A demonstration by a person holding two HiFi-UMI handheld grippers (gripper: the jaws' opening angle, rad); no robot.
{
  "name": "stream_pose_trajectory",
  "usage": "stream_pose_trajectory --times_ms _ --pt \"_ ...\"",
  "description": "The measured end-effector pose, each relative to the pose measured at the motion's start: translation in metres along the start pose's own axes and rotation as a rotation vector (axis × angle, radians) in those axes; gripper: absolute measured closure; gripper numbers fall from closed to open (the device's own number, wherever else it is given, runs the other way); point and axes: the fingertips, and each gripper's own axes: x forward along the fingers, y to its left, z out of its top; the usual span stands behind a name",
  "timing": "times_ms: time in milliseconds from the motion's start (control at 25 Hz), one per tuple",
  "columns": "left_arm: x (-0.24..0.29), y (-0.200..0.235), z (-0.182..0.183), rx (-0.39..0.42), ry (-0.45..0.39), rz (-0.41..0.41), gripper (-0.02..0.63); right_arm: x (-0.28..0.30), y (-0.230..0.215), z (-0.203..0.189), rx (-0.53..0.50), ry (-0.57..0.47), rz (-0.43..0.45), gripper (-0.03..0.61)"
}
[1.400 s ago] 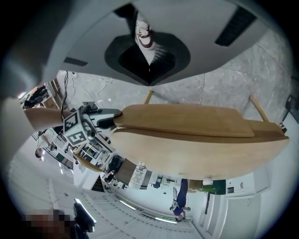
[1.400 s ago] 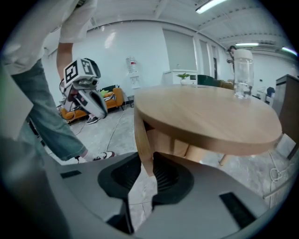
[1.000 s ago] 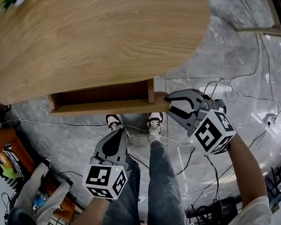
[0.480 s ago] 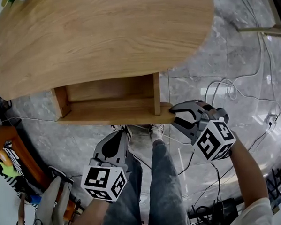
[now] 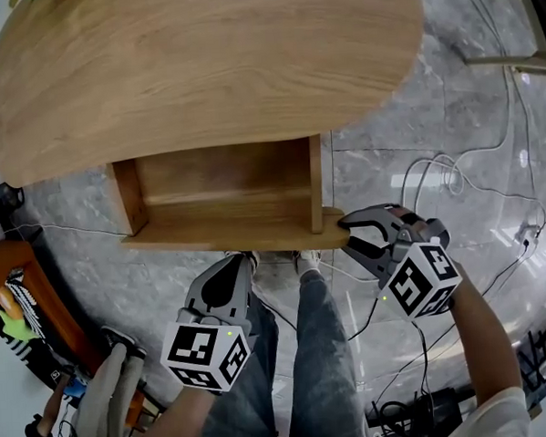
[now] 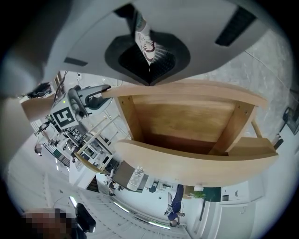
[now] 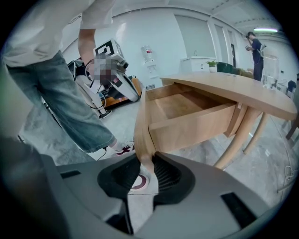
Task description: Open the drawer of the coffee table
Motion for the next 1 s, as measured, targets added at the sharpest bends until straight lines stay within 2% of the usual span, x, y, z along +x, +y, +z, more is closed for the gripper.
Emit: stream_pose_trajectory --times_ms 680,1000 --pt "-0.006 0.009 -0.002 -0.013 -0.009 0.0 0.622 0.019 0.008 -0.024 -0.036 0.089 0.008 0.474" --pt "-0.008 0.013 -0.012 -0.009 0.004 0.001 0.621 0.026 0.009 -0.031 -0.036 0.095 0.001 0.466"
